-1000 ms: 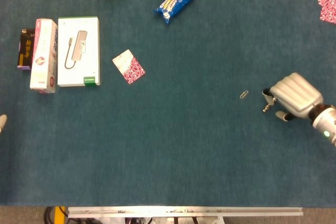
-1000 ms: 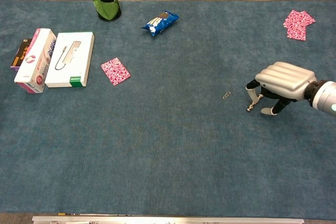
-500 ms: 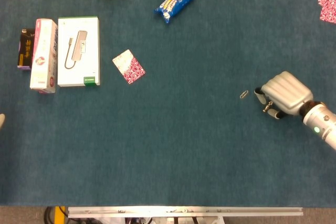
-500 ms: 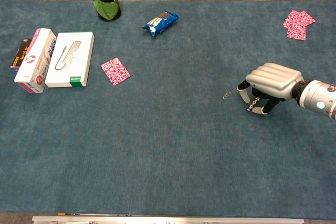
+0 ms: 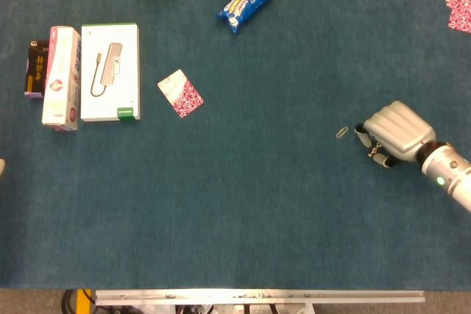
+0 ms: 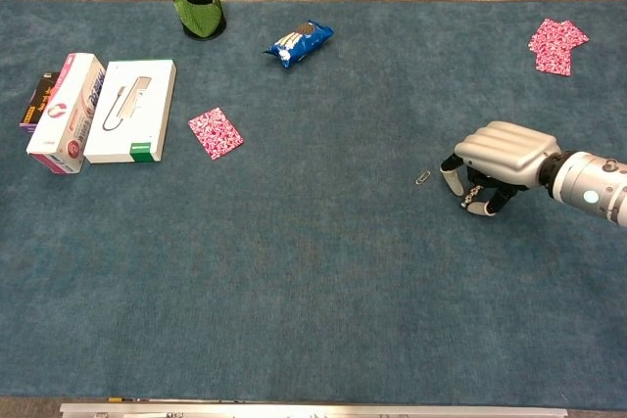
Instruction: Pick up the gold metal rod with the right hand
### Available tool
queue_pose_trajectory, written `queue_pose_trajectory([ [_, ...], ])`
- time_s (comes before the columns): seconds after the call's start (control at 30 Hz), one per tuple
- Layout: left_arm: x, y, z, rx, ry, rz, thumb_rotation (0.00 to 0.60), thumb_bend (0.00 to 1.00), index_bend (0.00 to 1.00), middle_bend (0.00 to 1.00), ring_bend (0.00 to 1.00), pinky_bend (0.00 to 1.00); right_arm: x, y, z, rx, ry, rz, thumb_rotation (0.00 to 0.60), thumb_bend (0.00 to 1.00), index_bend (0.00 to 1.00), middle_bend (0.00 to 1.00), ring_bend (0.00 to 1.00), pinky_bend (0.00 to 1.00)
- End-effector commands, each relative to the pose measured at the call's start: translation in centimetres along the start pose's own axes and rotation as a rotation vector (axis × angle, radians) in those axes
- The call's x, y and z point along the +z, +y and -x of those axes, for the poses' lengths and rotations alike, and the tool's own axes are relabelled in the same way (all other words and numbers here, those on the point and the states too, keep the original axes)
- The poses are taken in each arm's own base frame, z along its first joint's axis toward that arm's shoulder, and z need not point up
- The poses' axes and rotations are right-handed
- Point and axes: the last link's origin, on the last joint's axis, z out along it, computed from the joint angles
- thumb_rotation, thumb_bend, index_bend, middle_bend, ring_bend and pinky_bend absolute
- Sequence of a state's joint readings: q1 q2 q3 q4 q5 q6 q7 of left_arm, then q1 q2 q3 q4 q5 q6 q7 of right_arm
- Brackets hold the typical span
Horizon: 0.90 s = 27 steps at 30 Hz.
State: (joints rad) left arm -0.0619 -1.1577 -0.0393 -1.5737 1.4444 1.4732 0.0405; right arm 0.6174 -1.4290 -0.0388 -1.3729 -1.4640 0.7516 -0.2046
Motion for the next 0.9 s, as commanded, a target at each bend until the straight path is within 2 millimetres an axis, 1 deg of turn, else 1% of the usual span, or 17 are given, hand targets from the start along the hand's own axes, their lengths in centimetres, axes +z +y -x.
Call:
queue_pose_trajectory([
  [0.03, 0.0, -0.1, 0.0, 0.000, 0.000, -0.003, 0.600, 0.20, 0.00, 0.05, 0.04, 0.04, 0.1, 0.0, 0.0, 0.000, -0.002, 0.000, 0.600, 0.27, 0.60, 0.98, 1.00, 1.00],
  [0.17, 0.0, -0.1, 0.0, -0.003, 0.002, -0.003, 0.600, 0.20, 0.00, 0.05, 0.04, 0.04, 0.2, 0.0, 0.2, -0.001, -0.009, 0.002, 0.600, 0.28, 0.61, 0.98, 1.00, 1.00],
  [0.27, -0.1, -0.2, 0.0, -0.004, 0.006, -0.003, 0.600, 0.20, 0.00, 0.05, 0.04, 0.04, 0.2, -0.1, 0.0, 0.007, 0.002, 0.002, 0.600, 0.30, 0.64, 0.98, 1.00, 1.00],
  [0.37, -0.1, -0.2, 0.0, -0.005, 0.006, -0.005, 0.600, 0.20, 0.00, 0.05, 0.04, 0.04, 0.0, 0.0, -0.3, 0.023, 0.021, 0.002, 0.600, 0.32, 0.67, 0.98, 1.00, 1.00],
  [0.5, -0.1, -0.1, 0.0, -0.003, 0.006, -0.002, 0.600, 0.20, 0.00, 0.05, 0.04, 0.04, -0.4, 0.2, -0.9, 0.044, 0.049, 0.007, 0.600, 0.33, 0.68, 0.98, 1.00, 1.00],
  [0.73, 0.1, 0.1, 0.0, 0.002, -0.002, 0.003, 0.600, 0.20, 0.00, 0.05, 0.04, 0.04, -1.1, 0.2, -3.3, 0.129, 0.127, -0.002, 0.600, 0.33, 0.69, 0.99, 1.00, 1.00],
  [0.9, 0.1, 0.3, 0.0, 0.006, -0.004, 0.004, 0.600, 0.20, 0.00, 0.05, 0.04, 0.04, -1.2, 0.1, -5.1, 0.175, 0.192, -0.017, 0.600, 0.33, 0.70, 1.00, 1.00, 1.00],
])
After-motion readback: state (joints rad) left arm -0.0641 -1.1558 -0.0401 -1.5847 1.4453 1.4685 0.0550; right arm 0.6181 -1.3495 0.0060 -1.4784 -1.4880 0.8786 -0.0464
